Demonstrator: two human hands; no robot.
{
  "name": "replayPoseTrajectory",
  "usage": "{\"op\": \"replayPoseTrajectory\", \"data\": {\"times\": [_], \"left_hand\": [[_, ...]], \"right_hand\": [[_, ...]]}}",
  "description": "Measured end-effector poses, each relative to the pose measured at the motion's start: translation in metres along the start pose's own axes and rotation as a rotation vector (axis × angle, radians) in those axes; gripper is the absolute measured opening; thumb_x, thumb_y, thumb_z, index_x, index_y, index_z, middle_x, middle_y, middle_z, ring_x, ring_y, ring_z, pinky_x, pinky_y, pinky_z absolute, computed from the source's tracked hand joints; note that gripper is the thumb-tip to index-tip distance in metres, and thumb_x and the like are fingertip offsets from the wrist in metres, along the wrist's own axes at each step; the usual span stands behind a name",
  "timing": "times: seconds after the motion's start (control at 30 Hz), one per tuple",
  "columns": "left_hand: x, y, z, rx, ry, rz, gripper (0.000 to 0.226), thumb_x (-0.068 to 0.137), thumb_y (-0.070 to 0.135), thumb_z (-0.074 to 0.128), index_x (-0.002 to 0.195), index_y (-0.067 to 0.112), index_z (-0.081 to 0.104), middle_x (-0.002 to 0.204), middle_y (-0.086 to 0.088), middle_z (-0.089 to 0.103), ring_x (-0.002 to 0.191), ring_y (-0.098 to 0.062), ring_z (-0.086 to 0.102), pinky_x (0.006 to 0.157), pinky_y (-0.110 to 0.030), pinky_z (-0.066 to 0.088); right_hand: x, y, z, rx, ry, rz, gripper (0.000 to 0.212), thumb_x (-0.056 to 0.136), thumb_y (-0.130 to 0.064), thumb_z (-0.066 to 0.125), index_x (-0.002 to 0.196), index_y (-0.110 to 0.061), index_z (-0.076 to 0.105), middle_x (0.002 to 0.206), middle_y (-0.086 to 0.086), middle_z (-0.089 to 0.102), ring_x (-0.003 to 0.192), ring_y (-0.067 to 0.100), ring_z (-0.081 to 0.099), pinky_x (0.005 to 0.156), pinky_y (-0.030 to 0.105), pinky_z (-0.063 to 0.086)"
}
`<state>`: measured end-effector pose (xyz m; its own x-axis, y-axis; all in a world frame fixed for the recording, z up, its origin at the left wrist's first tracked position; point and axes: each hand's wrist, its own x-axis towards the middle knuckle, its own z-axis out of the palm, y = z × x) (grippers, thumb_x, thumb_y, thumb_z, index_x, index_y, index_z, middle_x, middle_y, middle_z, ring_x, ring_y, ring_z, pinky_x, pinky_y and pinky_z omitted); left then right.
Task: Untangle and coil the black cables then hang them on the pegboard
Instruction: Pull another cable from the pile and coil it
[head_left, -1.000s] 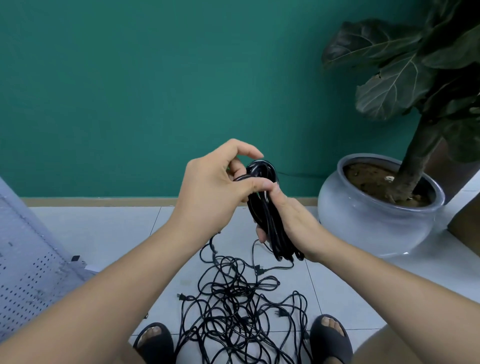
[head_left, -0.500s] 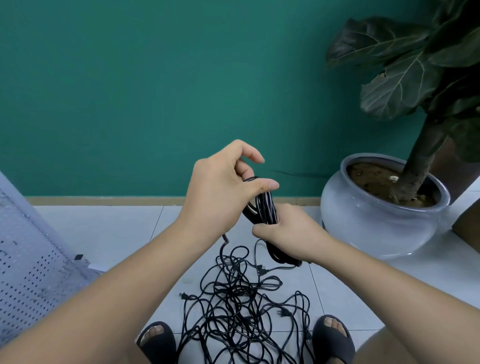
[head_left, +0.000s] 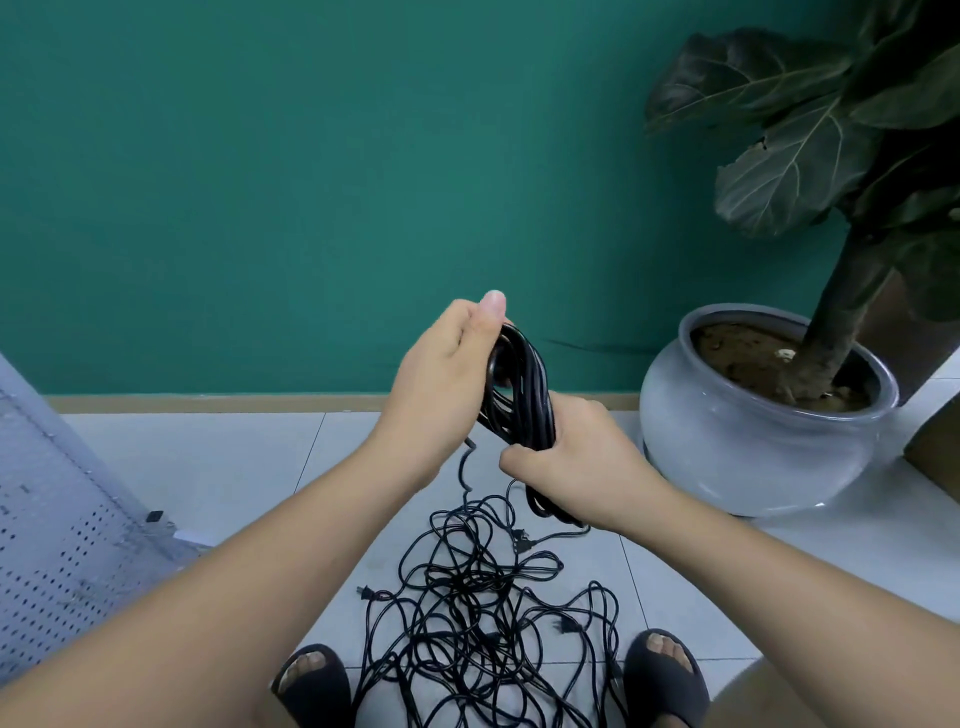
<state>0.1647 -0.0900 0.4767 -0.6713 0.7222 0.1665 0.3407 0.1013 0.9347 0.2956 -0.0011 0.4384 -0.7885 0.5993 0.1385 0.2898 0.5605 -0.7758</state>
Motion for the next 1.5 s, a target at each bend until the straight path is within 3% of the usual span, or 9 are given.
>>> {"op": "replayPoseTrajectory", "data": {"times": [0.2, 0.33, 0.67, 0.8, 0.87, 0.93, 1.07, 1.27, 1.5], "left_hand": [[0.001, 0.007, 0.000, -0.011, -0.091, -0.023, 0.045, 0.089, 0.076, 0.064, 0.106, 0.034, 0.064, 0.086, 0.016, 0.072, 0.078, -0.006, 0.068, 0.079, -0.035, 0.052], [0.008, 0.003, -0.011, -0.097, -0.272, 0.045, 0.039, 0.092, 0.037, 0.083, 0.126, 0.039, 0.064, 0.091, 0.001, 0.076, 0.084, -0.018, 0.073, 0.087, -0.033, 0.057], [-0.002, 0.010, 0.004, -0.593, -0.331, -0.079, 0.018, 0.104, 0.027, 0.069, 0.116, 0.014, 0.066, 0.060, 0.006, 0.024, 0.052, -0.014, 0.021, 0.058, -0.029, 0.027], [0.001, 0.018, 0.004, -0.592, -0.285, -0.164, 0.029, 0.102, 0.039, 0.070, 0.106, 0.013, 0.058, 0.058, 0.005, 0.014, 0.051, -0.017, 0.009, 0.058, -0.036, 0.013], [0.004, 0.022, 0.005, -0.554, -0.264, -0.140, 0.033, 0.102, 0.040, 0.070, 0.097, 0.014, 0.050, 0.060, 0.003, 0.013, 0.052, -0.019, 0.007, 0.056, -0.037, 0.010], [0.005, 0.027, 0.007, -0.507, -0.247, -0.089, 0.039, 0.102, 0.038, 0.071, 0.085, 0.019, 0.042, 0.062, 0.002, 0.013, 0.052, -0.018, 0.008, 0.052, -0.034, 0.011], [0.007, 0.034, 0.012, -0.438, -0.186, -0.013, 0.036, 0.102, 0.041, 0.071, 0.090, 0.017, 0.046, 0.061, 0.003, 0.020, 0.050, -0.018, 0.013, 0.046, -0.028, 0.018], [0.008, 0.037, 0.017, -0.367, -0.084, 0.075, 0.033, 0.099, 0.044, 0.074, 0.096, 0.019, 0.054, 0.055, 0.010, 0.032, 0.044, -0.016, 0.025, 0.046, -0.026, 0.024], [0.014, 0.032, 0.022, -0.301, -0.132, 0.080, 0.035, 0.101, 0.050, 0.070, 0.105, 0.019, 0.055, 0.055, 0.012, 0.037, 0.046, -0.015, 0.033, 0.049, -0.028, 0.033]], "right_hand": [[0.003, 0.002, -0.001, 0.019, 0.022, 0.020, 0.035, 0.081, -0.016, 0.069, 0.072, -0.020, 0.035, 0.059, -0.009, 0.040, 0.057, 0.015, 0.037, 0.057, 0.035, 0.033], [0.006, 0.005, -0.007, 0.059, 0.004, 0.036, 0.037, 0.084, -0.014, 0.070, 0.072, -0.022, 0.036, 0.058, -0.012, 0.037, 0.057, 0.011, 0.033, 0.056, 0.032, 0.030], [0.006, -0.007, -0.019, 0.298, -0.390, 0.018, 0.035, 0.068, -0.002, 0.062, 0.074, -0.004, 0.027, 0.076, 0.010, 0.021, 0.069, 0.021, 0.018, 0.060, 0.037, 0.015], [0.003, -0.009, -0.016, 0.348, -0.475, -0.005, 0.020, 0.078, 0.017, 0.054, 0.084, 0.000, 0.062, 0.077, -0.001, 0.073, 0.070, 0.005, 0.067, 0.070, 0.021, 0.053], [0.003, -0.008, -0.011, 0.388, -0.431, -0.015, 0.028, 0.074, 0.004, 0.056, 0.101, 0.006, 0.066, 0.096, 0.015, 0.078, 0.091, 0.024, 0.077, 0.094, 0.043, 0.062], [0.002, -0.008, -0.006, 0.403, -0.371, -0.019, 0.024, 0.072, -0.002, 0.057, 0.094, 0.002, 0.064, 0.086, 0.016, 0.072, 0.079, 0.029, 0.071, 0.085, 0.055, 0.057], [0.003, -0.011, -0.001, 0.385, -0.225, -0.020, 0.012, 0.066, -0.010, 0.061, 0.077, -0.005, 0.058, 0.070, 0.009, 0.055, 0.067, 0.023, 0.049, 0.067, 0.042, 0.040], [0.005, -0.015, 0.005, 0.276, 0.015, -0.046, 0.039, 0.087, -0.021, 0.073, 0.071, -0.006, 0.041, 0.063, 0.003, 0.038, 0.064, 0.020, 0.032, 0.061, 0.044, 0.028], [0.010, -0.013, -0.001, 0.241, 0.004, 0.069, 0.038, 0.082, -0.017, 0.069, 0.073, -0.002, 0.035, 0.066, 0.004, 0.033, 0.064, 0.019, 0.029, 0.063, 0.040, 0.024]]}}
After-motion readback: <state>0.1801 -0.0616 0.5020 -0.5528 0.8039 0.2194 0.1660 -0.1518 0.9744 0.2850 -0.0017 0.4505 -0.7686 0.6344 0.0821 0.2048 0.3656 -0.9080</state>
